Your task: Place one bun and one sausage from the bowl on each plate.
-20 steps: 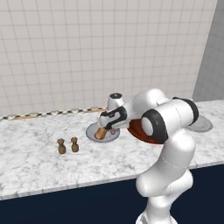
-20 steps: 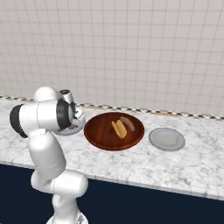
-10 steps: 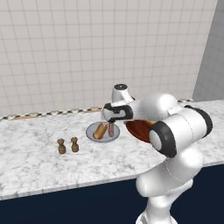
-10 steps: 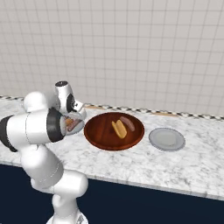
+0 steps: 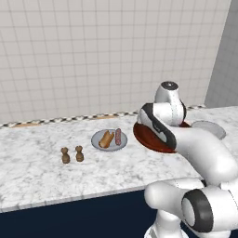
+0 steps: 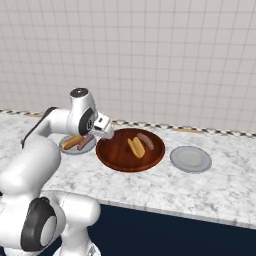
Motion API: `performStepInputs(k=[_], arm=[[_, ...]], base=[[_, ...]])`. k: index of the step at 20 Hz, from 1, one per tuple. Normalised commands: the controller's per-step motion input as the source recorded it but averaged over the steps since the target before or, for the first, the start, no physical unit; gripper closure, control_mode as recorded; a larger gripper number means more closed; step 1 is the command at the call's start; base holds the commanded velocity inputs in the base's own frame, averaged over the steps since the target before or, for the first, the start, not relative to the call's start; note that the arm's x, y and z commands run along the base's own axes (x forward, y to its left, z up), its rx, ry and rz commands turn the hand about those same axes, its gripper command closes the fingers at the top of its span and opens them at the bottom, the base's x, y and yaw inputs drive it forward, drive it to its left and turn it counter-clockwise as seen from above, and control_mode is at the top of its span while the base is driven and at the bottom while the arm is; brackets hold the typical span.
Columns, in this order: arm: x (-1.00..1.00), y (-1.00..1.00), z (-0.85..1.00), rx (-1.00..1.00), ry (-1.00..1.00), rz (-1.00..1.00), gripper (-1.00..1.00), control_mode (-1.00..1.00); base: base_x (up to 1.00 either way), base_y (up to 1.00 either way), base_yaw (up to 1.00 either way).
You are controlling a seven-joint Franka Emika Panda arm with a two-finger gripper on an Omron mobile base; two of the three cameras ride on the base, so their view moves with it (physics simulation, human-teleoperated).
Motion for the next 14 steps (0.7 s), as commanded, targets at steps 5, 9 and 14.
performStepInputs(k=[5, 9, 14], arm=[[-0.36, -1.0, 0.35, -0.05, 0.03, 0.08, -1.0, -1.0], [0.01, -1.0, 0.03, -0.13, 0.09, 0.25, -1.0, -1.0], [0.73, -0.73, -0.33, -0.16, 0.15, 0.48, -1.0, -1.0]], base=[[0.0, 0.0, 0.0], [0.0, 0.0, 0.0], [0.0, 0.0, 0.0]])
